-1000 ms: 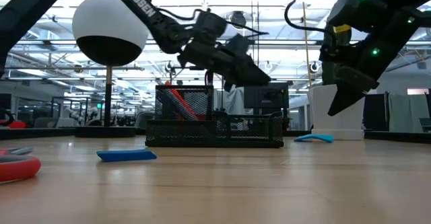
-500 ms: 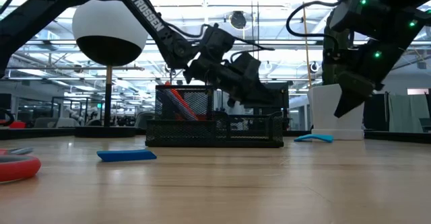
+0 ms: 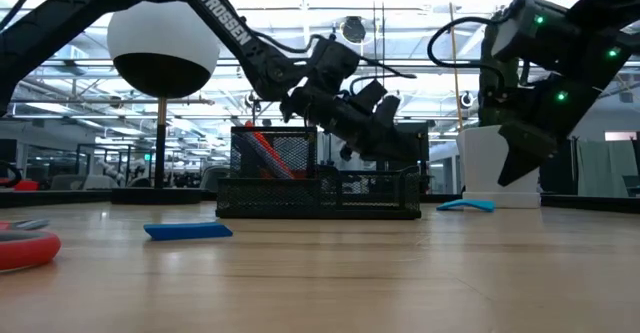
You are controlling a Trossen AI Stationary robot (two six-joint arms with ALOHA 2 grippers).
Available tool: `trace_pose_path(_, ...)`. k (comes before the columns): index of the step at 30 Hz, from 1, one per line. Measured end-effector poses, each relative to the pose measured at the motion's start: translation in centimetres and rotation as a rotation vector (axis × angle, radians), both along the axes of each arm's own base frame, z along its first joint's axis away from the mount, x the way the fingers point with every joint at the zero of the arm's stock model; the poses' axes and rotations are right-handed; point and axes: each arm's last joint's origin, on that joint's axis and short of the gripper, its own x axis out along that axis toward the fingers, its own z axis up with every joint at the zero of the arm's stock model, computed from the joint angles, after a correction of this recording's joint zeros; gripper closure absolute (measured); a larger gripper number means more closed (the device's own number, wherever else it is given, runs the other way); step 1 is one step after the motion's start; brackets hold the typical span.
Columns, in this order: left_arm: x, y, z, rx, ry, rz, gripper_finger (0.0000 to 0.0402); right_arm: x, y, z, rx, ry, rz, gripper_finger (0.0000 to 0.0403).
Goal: Pick and place office supplies into organizer
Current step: Put the blue sticky notes into the black desk organizer
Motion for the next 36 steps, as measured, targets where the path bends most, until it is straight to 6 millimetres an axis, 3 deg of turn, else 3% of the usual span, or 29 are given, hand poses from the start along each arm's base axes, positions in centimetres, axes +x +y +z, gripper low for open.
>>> trace_pose_path(16,0.2,-0.1,0.4,0.023,-0.016,0.028,0.0298,0.3,-0.1,0.1,0.009,-0.027,0.017,0.0403)
trace_pose_path(27,4.2,0.7,-1.5,0.006,0.136,-0.016,0.0298,-0.1,-0.1,-0.1,0.028,0.009,0.009,0.0403)
trace_pose_path(36,4.5,0.1,-2.4,-0.058,0.146,-0.034,0.0298,-0.1,-0.2,-0.2,0.077,0.013,0.028,0.0403)
